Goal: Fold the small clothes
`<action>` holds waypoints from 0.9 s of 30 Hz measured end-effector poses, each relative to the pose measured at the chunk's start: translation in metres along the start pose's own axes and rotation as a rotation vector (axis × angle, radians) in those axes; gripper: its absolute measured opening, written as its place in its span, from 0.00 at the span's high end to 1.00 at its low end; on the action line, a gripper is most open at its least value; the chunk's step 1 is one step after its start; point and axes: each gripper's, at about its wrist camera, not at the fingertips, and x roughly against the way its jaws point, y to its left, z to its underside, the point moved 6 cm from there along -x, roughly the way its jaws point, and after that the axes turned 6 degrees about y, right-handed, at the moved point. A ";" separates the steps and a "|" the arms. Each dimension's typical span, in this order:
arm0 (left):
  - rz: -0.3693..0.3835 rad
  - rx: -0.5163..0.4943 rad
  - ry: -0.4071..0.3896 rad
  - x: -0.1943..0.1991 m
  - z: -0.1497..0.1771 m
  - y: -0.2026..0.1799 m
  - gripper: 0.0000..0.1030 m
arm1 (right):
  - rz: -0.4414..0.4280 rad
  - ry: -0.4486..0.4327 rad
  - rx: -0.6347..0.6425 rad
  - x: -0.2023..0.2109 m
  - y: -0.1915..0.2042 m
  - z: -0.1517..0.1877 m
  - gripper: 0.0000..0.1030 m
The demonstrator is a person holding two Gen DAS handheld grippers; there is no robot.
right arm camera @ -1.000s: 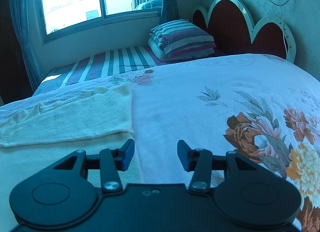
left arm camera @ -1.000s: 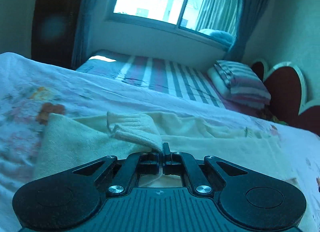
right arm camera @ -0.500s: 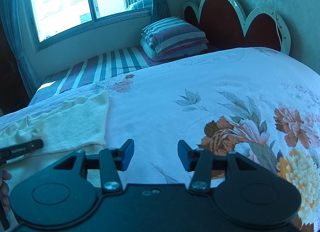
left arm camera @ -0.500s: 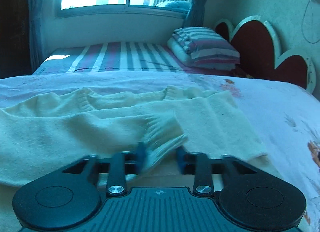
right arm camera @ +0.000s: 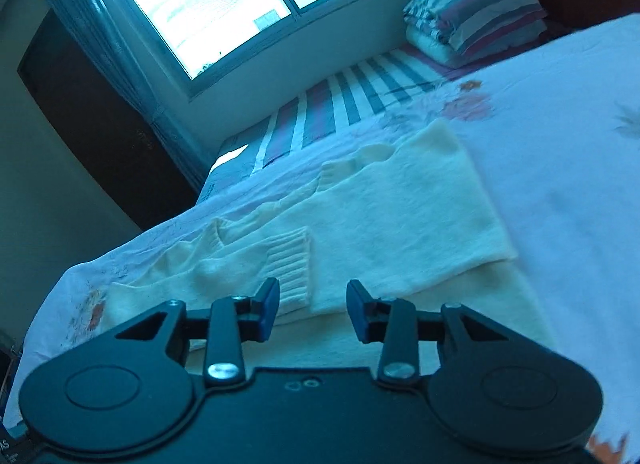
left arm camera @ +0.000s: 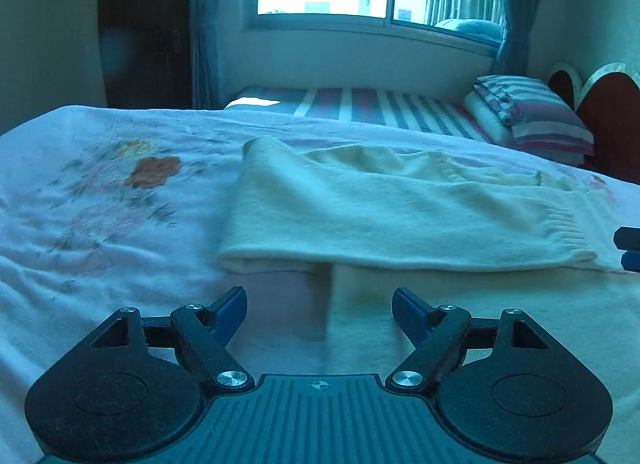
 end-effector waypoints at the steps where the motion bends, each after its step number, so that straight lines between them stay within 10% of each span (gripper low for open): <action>1: 0.001 0.010 0.008 -0.003 0.001 0.005 0.22 | -0.002 0.016 -0.010 -0.009 0.005 0.002 0.63; 6: 0.023 0.006 0.005 -0.013 0.004 0.011 0.22 | -0.017 0.035 -0.029 -0.029 0.019 0.008 0.66; 10: 0.020 0.030 -0.004 -0.018 -0.004 0.010 0.22 | 0.012 0.024 0.005 -0.031 0.026 0.002 0.94; 27: -0.004 0.035 -0.014 -0.031 -0.012 0.012 0.22 | 0.206 -0.110 0.056 0.023 -0.043 -0.042 0.94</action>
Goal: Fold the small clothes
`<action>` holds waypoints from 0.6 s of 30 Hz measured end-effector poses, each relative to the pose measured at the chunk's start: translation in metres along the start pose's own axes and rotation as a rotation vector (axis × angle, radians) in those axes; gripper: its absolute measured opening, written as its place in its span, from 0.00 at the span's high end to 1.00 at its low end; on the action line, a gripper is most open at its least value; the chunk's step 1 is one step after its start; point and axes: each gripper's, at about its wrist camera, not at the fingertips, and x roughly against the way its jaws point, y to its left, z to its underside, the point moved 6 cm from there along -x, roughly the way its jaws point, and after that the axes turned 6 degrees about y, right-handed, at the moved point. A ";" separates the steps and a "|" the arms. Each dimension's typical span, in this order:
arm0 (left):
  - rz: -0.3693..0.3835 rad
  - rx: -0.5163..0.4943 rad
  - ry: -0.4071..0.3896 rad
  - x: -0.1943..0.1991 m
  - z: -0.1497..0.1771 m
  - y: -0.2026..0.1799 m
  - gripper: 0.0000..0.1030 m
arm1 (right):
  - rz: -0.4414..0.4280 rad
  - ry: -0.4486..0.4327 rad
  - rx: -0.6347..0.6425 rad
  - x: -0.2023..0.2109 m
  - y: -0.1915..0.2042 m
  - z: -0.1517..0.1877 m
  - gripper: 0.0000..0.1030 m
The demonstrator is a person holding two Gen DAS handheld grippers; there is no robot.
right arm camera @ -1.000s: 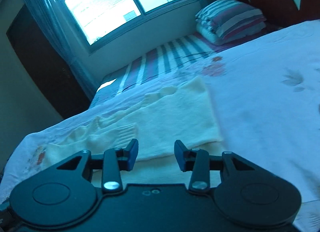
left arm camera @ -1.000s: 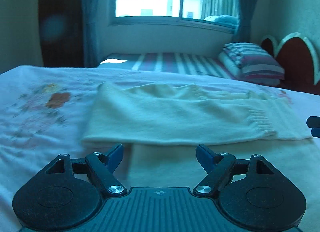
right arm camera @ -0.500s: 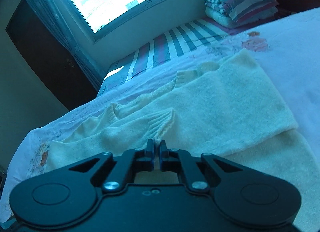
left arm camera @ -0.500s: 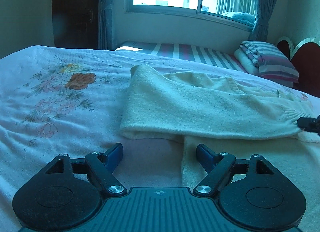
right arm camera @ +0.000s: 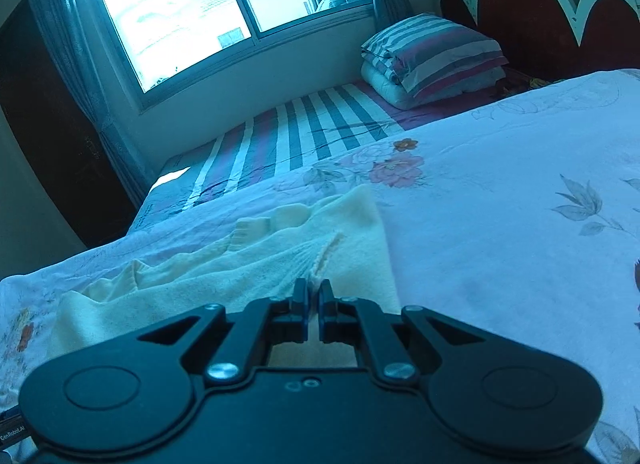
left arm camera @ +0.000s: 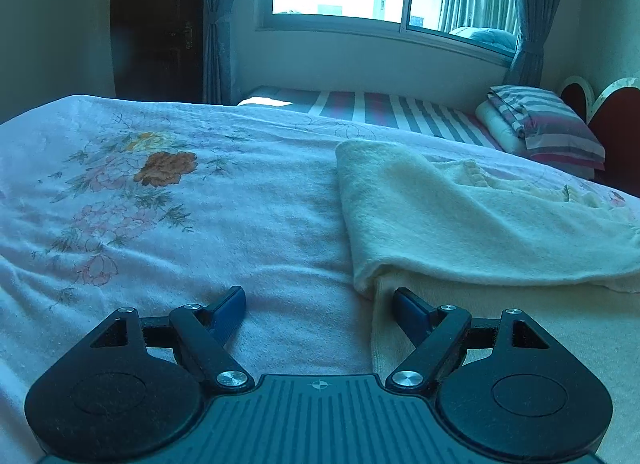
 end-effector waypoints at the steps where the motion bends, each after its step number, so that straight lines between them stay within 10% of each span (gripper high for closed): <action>1: -0.004 0.002 -0.003 -0.001 0.000 0.002 0.22 | 0.001 0.001 -0.006 -0.002 -0.002 -0.001 0.94; 18: -0.018 0.019 -0.004 -0.008 -0.001 0.007 0.22 | -0.004 0.025 0.003 0.000 -0.018 0.004 0.94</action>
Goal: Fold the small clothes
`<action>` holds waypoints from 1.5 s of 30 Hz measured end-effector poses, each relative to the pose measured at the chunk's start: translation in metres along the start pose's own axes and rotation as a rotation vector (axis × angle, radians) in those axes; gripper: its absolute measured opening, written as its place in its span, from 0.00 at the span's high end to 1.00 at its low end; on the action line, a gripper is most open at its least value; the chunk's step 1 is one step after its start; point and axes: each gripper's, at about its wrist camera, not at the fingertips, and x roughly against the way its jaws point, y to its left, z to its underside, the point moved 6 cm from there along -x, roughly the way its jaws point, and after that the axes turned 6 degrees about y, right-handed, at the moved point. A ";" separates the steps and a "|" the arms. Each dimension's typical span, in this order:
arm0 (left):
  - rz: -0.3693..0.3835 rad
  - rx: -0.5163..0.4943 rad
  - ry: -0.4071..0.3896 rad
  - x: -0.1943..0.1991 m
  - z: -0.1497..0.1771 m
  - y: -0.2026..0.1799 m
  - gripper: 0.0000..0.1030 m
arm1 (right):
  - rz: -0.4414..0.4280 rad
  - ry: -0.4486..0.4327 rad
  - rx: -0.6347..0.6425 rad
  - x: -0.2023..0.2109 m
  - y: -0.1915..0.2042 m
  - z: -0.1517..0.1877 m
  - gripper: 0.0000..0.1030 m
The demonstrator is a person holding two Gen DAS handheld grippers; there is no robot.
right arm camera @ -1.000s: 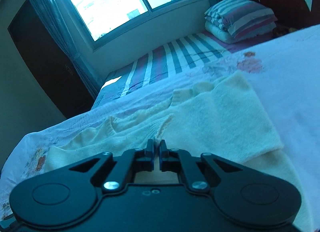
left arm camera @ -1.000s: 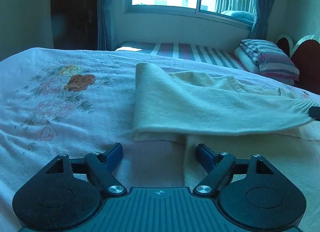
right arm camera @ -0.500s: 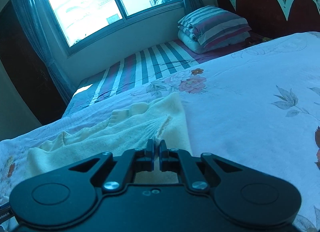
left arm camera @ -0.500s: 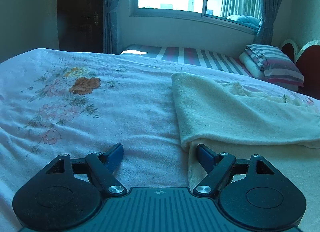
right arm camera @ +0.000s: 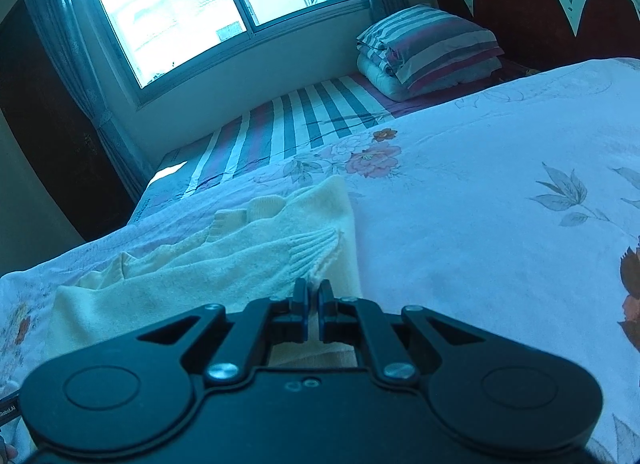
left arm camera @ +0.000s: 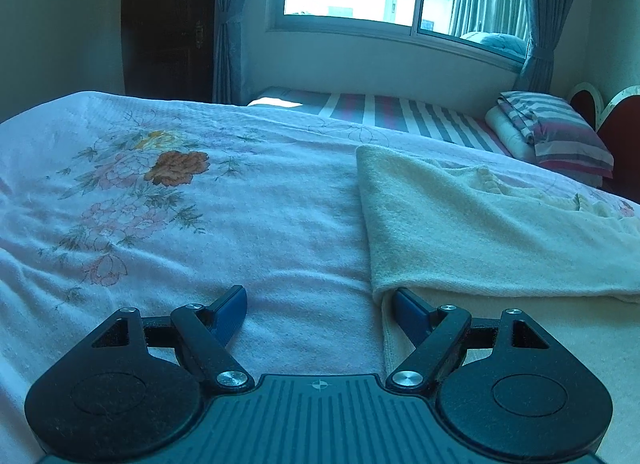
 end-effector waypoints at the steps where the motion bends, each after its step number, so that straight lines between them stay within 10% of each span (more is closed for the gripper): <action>1: -0.001 -0.002 0.000 0.000 0.000 0.000 0.22 | 0.011 0.001 0.001 0.000 -0.001 0.001 0.94; 11: -0.042 -0.141 -0.047 0.024 -0.019 0.003 0.22 | 0.053 -0.078 -0.005 0.019 -0.023 -0.016 0.84; 20: 0.163 -0.294 -0.089 -0.026 -0.073 -0.084 0.22 | -0.064 -0.015 0.307 -0.035 0.046 -0.026 0.84; 33: 0.115 -0.222 -0.005 -0.041 -0.059 -0.055 0.15 | 0.042 0.036 0.368 -0.053 0.022 -0.020 0.78; 39: 0.179 -0.308 -0.148 0.009 -0.056 -0.079 0.15 | -0.069 -0.029 0.414 -0.017 0.043 -0.016 0.77; 45: 0.161 -0.414 -0.037 -0.005 -0.021 -0.119 0.14 | -0.054 0.077 0.482 -0.034 0.044 0.013 0.78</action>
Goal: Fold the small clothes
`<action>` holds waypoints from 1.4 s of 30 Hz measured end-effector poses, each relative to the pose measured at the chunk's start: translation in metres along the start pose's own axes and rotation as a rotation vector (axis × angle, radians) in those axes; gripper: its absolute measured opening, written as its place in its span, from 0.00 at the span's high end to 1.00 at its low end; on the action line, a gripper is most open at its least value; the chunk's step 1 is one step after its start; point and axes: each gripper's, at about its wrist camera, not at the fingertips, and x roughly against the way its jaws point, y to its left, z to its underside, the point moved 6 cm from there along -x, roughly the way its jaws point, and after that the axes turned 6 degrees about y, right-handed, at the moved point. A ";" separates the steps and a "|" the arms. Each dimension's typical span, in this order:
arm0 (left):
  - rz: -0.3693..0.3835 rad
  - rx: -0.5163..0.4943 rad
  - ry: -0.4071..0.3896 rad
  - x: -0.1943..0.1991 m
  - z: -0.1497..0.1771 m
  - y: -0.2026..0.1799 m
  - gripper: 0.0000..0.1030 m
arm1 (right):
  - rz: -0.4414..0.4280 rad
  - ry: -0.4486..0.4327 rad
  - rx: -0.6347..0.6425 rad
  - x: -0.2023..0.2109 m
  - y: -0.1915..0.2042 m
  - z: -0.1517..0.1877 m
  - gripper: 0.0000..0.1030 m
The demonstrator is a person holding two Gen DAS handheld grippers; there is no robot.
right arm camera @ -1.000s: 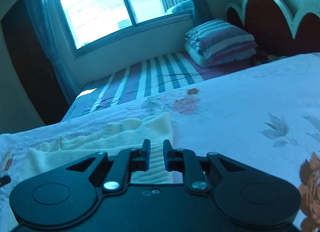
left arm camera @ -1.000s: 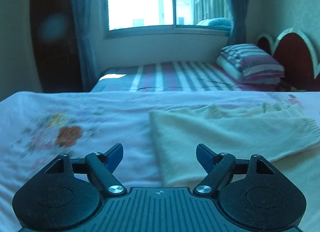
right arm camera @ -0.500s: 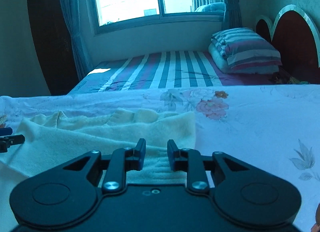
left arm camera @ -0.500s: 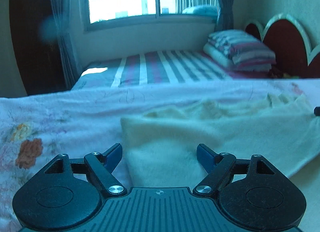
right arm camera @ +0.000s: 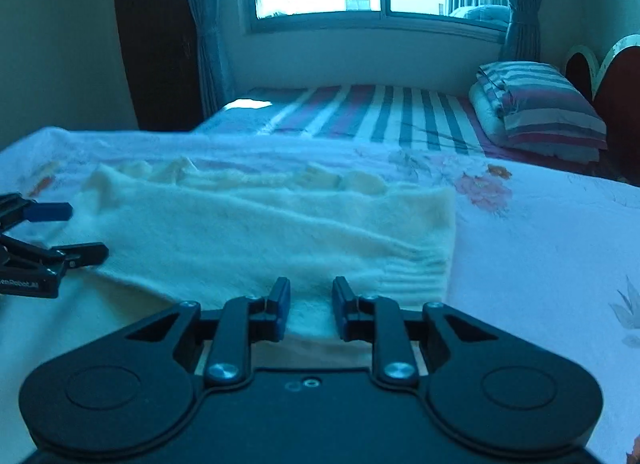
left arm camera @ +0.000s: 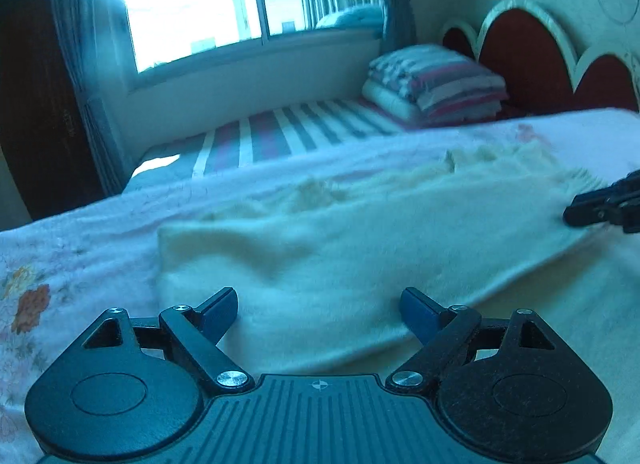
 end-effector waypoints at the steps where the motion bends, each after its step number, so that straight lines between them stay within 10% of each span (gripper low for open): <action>1: 0.003 0.055 0.006 0.003 0.000 0.004 0.14 | -0.003 -0.013 -0.013 0.003 -0.003 0.001 0.78; 15: -0.001 0.123 -0.010 0.034 -0.004 -0.022 0.05 | 0.009 -0.052 -0.040 0.055 -0.013 0.013 0.73; 26: -0.132 0.227 0.113 0.139 0.123 0.025 0.05 | -0.090 0.026 -0.213 0.127 -0.063 0.107 0.71; 34: 0.040 0.411 0.172 0.199 0.192 0.030 0.42 | -0.187 0.072 -0.365 0.178 -0.069 0.169 0.71; 42: 0.343 0.529 0.182 0.246 0.242 0.019 0.52 | -0.284 0.103 -0.531 0.235 -0.044 0.231 0.70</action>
